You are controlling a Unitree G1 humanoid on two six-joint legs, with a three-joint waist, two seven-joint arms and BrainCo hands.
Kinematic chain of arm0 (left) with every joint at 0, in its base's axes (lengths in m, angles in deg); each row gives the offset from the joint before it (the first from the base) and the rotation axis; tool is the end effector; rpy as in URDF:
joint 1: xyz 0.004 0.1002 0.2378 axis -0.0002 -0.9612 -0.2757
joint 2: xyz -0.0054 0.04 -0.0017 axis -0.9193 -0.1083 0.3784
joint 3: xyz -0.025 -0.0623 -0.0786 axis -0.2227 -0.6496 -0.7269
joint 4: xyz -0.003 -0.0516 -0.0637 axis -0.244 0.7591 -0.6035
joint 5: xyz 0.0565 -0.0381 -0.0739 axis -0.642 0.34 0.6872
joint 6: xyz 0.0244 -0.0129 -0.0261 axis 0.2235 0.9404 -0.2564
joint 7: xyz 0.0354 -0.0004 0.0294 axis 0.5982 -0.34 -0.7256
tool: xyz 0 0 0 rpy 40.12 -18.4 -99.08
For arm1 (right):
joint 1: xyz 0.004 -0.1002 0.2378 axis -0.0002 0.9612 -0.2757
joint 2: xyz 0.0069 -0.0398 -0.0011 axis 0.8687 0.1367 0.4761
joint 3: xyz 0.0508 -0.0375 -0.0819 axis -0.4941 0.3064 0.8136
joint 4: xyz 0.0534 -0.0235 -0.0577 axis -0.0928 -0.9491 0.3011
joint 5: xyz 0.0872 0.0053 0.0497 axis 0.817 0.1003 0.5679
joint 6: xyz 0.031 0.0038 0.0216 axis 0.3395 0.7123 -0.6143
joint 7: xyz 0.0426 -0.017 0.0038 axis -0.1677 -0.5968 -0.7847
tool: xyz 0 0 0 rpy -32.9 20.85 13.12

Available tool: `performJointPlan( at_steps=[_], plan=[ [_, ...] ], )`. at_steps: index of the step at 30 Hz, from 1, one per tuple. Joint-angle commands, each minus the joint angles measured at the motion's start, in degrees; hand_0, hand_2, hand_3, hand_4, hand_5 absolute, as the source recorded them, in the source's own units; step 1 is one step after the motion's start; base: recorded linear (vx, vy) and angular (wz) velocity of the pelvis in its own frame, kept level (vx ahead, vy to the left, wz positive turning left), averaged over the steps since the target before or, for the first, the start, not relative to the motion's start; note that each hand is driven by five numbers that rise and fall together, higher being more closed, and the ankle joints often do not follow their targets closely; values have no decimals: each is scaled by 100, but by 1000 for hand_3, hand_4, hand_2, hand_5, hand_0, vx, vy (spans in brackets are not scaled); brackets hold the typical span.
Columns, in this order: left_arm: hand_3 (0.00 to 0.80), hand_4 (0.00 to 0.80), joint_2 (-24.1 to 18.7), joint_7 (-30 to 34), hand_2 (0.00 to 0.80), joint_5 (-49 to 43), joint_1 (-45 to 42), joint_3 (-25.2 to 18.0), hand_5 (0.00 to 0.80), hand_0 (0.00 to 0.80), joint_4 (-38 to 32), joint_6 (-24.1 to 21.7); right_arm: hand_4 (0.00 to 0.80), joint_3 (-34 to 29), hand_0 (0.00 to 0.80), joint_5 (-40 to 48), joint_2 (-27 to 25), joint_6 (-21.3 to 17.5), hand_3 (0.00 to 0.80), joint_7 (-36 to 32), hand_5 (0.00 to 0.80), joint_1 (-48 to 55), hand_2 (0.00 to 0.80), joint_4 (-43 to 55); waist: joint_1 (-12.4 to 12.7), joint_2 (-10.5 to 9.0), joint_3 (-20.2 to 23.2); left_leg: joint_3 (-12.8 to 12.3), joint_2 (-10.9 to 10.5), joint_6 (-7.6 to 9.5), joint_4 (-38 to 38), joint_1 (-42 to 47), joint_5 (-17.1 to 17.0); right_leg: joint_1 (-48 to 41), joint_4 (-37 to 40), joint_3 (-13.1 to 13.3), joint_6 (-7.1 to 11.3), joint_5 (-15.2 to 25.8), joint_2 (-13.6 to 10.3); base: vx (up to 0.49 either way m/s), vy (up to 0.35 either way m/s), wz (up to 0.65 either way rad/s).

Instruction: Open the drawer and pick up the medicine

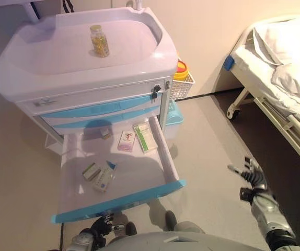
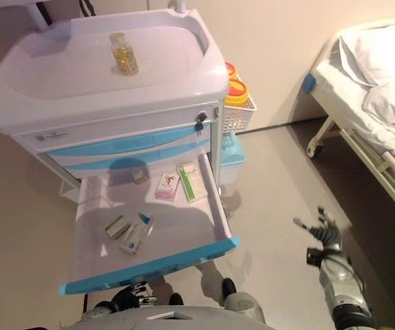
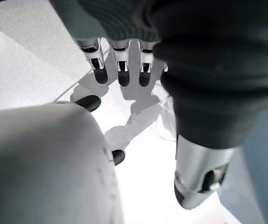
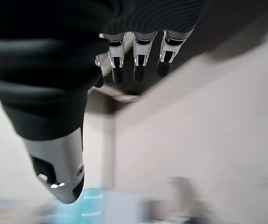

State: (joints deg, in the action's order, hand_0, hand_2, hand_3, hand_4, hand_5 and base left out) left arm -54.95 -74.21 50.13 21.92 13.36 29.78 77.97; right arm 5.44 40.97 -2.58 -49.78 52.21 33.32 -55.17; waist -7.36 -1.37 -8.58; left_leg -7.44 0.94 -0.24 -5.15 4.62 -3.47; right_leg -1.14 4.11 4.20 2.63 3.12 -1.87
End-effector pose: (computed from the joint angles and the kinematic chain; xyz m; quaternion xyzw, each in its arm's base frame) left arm 0.0829 0.2162 -0.1105 0.0452 0.4984 -0.0757 0.8625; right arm 0.1141 -0.2737 -0.0708 -0.1125 0.3477 -0.1960 0.9099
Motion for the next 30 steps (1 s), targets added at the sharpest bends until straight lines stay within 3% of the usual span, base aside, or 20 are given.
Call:
performJointPlan(
  at_steps=[1,4,9,16,24,30],
  plan=[
    [0,0,-4,-80,0,94,395,53,0,0,195,-394,0,533,0,-665,308,-410,0,-323,0,-238,0,-194,123,-122,-308,252,-176,238,500,-314,611,499,-831,-139,163,-103,-62,-82,-9,0],
    [0,0,-21,-91,0,12,474,21,0,0,229,-452,0,822,0,-842,381,-366,0,-328,0,-284,0,-573,169,-96,-442,330,-197,246,553,-397,575,554,-915,-209,151,-116,-64,-44,-2,5],
    [0,0,-122,-129,0,-31,572,155,0,0,121,-815,0,1331,0,-1176,390,-633,0,-263,0,-517,0,-841,277,3,-733,484,-249,227,654,-634,490,689,-989,-285,103,-140,-70,-46,45,10],
    [0,0,-408,-573,0,52,999,198,0,0,-938,-1216,0,1578,0,-1356,150,-957,0,-97,0,-832,0,-462,303,122,-1163,503,-310,240,1061,-1174,448,1147,-1416,-340,-13,-274,-49,-62,63,4],
    [0,0,-1173,-1097,0,646,1734,96,0,0,-2551,-1216,0,1699,0,-1384,-203,-1020,0,387,0,-1002,0,72,278,218,-1703,486,-450,298,2178,-2171,624,2061,-2275,-408,-126,-401,-157,-76,47,8],
    [0,0,-1857,-1187,0,851,2522,-362,0,0,-2729,-1023,0,1724,0,-1549,-383,-762,0,365,0,-872,0,733,110,133,-1875,414,-461,364,3012,-2829,923,2726,-2879,-260,-210,-538,-100,-40,9,-4]
  ],
)
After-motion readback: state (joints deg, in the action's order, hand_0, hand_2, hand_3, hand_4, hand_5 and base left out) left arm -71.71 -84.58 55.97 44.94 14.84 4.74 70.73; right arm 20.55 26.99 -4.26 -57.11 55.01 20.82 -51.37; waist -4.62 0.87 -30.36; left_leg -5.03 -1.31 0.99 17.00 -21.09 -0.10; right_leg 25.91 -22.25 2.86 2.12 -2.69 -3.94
